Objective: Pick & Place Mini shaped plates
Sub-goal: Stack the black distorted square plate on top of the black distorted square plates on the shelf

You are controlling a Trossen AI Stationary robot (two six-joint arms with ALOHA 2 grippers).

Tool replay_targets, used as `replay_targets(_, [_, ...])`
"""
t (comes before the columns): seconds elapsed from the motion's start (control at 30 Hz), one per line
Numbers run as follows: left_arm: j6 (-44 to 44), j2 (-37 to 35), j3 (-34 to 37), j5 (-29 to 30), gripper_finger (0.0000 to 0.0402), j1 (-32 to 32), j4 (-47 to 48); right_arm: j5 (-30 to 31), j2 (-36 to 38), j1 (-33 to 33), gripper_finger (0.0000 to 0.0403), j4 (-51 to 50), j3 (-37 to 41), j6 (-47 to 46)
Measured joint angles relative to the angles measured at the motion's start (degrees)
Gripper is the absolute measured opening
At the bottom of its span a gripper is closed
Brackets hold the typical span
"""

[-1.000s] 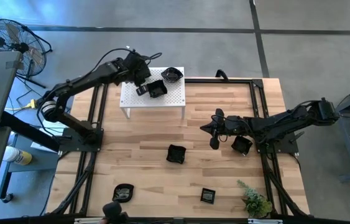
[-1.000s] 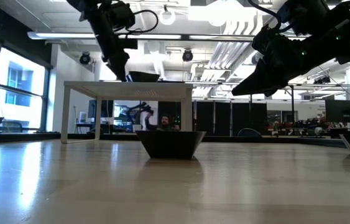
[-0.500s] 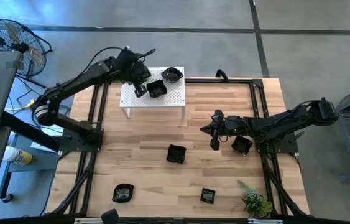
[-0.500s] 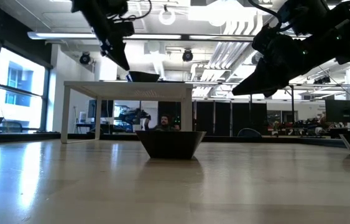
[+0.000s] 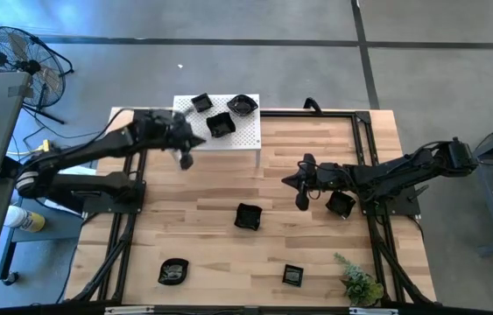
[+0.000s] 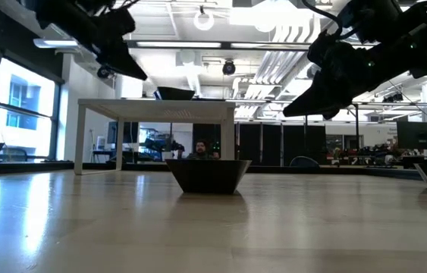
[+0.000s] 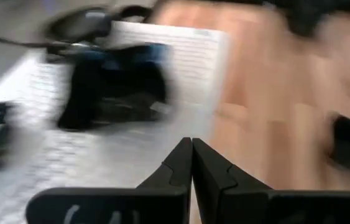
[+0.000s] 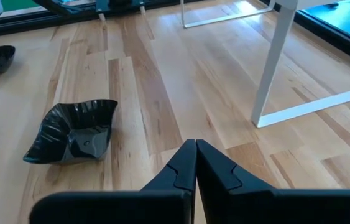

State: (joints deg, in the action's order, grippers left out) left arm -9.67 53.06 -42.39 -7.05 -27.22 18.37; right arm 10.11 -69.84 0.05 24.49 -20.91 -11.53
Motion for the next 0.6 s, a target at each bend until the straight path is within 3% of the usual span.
replay_targets(0.13, [0.06,-1.45,0.24,0.53,0.0004,9.22,3.26,0.90,0.00,0.00,0.0002,0.04,0.00,0.00])
replay_targets(0.3, [3.74,-1.18,0.24,7.31,0.0004,22.30,6.36,0.88,0.00,0.00,0.0004,0.07,0.00,0.19])
replay_targets(0.6, [20.90,4.09,0.20,15.31,0.0017,36.91,8.76,-1.96,0.00,0.00,0.0002,0.07,0.00,1.49])
